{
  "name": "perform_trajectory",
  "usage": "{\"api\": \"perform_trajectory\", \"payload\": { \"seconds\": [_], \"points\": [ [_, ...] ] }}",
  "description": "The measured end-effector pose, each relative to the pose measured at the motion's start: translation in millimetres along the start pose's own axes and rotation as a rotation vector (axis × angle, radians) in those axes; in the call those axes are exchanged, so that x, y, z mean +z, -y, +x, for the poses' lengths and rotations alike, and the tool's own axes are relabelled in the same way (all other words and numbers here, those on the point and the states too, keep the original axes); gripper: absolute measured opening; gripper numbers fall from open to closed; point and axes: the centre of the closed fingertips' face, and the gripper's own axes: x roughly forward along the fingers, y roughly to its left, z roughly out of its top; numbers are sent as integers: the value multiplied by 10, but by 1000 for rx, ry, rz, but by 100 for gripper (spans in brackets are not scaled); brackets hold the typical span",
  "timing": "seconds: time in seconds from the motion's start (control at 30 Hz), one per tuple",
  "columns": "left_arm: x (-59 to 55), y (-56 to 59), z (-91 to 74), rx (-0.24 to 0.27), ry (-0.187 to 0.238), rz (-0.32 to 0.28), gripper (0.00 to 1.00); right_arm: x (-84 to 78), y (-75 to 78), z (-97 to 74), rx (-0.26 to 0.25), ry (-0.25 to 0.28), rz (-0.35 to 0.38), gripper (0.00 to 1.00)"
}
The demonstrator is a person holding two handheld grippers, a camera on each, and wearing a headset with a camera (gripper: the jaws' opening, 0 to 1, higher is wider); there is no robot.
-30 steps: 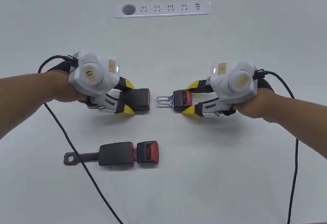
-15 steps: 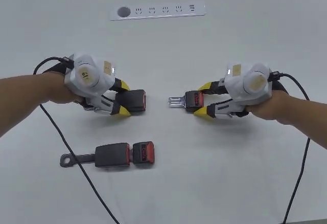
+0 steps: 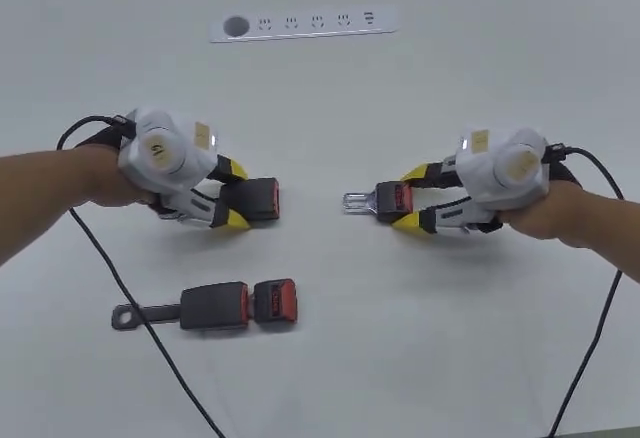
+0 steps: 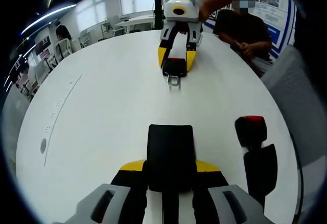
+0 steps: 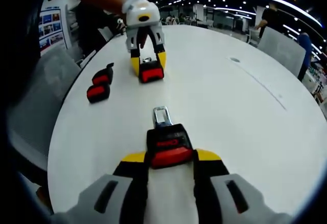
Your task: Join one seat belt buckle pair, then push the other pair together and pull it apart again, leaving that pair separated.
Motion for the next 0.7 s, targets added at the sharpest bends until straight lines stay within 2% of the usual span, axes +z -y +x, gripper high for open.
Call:
{"api": "perform_trajectory", "payload": {
  "seconds": [0.4,0.7],
  "points": [
    [-4,0,0,4,-2,5,35,-160,33,-87,-11,-30,13,35],
    [-4,-6,0,8,-19,-13,35,-173,28,-57,-5,-44,-3,35]
  ]
}}
